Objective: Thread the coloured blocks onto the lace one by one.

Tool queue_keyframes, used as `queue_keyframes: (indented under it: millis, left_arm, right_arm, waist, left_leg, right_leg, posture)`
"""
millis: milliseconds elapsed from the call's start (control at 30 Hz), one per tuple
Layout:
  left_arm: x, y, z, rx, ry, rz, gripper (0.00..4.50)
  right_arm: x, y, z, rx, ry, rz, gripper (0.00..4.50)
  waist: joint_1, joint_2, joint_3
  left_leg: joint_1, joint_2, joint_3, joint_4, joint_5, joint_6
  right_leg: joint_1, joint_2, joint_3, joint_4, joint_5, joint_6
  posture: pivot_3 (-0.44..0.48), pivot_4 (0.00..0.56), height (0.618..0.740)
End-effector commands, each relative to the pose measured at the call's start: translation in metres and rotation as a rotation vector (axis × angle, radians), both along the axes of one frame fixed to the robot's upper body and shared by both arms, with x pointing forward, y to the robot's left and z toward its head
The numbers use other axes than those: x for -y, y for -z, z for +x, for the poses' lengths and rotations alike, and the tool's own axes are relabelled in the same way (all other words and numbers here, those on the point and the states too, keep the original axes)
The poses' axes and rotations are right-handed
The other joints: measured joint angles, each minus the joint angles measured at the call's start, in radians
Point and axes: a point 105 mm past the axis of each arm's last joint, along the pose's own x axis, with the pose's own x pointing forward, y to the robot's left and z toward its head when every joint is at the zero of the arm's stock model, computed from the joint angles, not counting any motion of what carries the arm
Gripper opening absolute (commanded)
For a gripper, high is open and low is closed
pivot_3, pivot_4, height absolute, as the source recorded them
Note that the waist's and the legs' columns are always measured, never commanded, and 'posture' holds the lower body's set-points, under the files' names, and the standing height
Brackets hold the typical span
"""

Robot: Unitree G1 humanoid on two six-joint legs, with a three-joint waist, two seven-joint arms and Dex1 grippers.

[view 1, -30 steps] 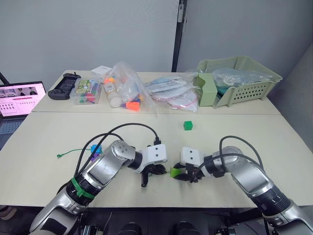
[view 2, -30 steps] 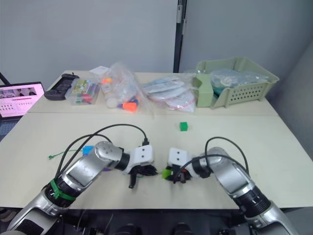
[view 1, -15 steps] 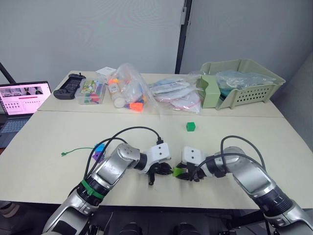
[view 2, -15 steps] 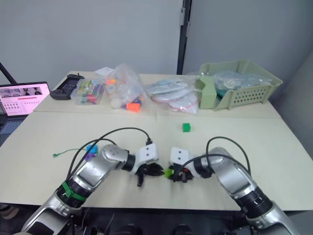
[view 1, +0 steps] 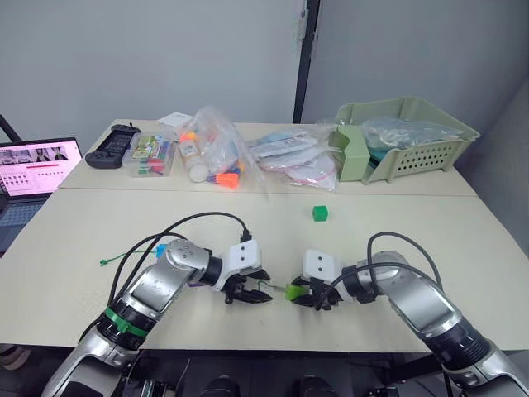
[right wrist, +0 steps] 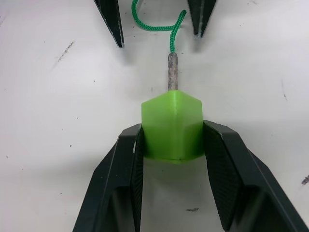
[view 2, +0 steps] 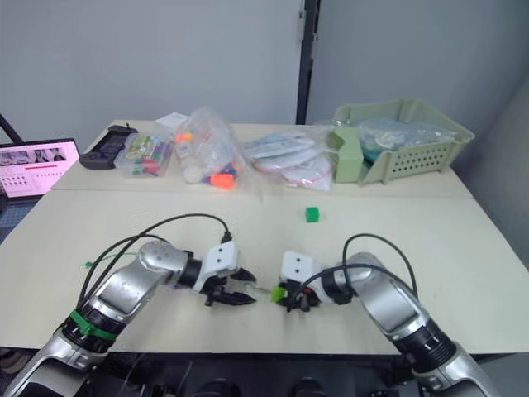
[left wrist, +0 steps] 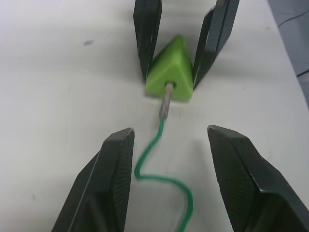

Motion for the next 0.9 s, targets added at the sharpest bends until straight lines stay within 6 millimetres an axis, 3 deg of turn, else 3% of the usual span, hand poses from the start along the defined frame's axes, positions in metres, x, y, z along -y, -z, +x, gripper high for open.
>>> queue_keyframes:
  millis: [33, 200, 467, 900]
  left_arm:
    - [0.004, -0.007, 0.004, 0.041, 0.001, -0.039, 2.55]
    - [0.003, 0.003, 0.011, 0.074, -0.02, -0.024, 2.55]
    - [0.009, -0.001, 0.006, 0.069, 0.026, -0.056, 0.05]
    - [0.02, -0.009, 0.0, 0.095, 0.081, -0.054, 0.0]
  right_arm:
    - [0.001, 0.005, -0.006, -0.031, -0.005, -0.011, 1.32]
    - [0.003, 0.005, -0.007, -0.038, -0.004, -0.016, 1.32]
    - [0.005, 0.006, -0.008, -0.041, 0.003, -0.023, 1.32]
    - [0.006, 0.008, -0.011, -0.047, 0.009, -0.03, 1.32]
  waist:
    - [0.001, 0.0, 0.0]
    - [0.001, 0.0, 0.0]
    - [0.003, 0.0, 0.0]
    - [0.002, 0.0, 0.0]
  left_leg:
    - [0.0, 0.0, 0.0, 0.0, 0.0, 0.0]
    - [-0.001, 0.0, 0.001, 0.0, 0.0, 0.0]
    - [-0.002, -0.001, 0.001, 0.0, 0.0, 0.0]
    - [-0.002, -0.001, 0.001, 0.0, 0.0, 0.0]
  right_leg:
    - [0.0, 0.0, 0.0, 0.0, 0.0, 0.0]
    - [-0.002, 0.0, 0.0, 0.0, 0.0, 0.0]
    - [-0.002, 0.0, 0.0, 0.0, 0.0, 0.0]
    - [-0.002, 0.0, 0.0, 0.0, 0.0, 0.0]
  posture:
    - [0.0, 0.15, 0.74]
    - [0.0, 0.15, 0.74]
    - [0.0, 0.15, 0.74]
    - [0.0, 0.15, 0.74]
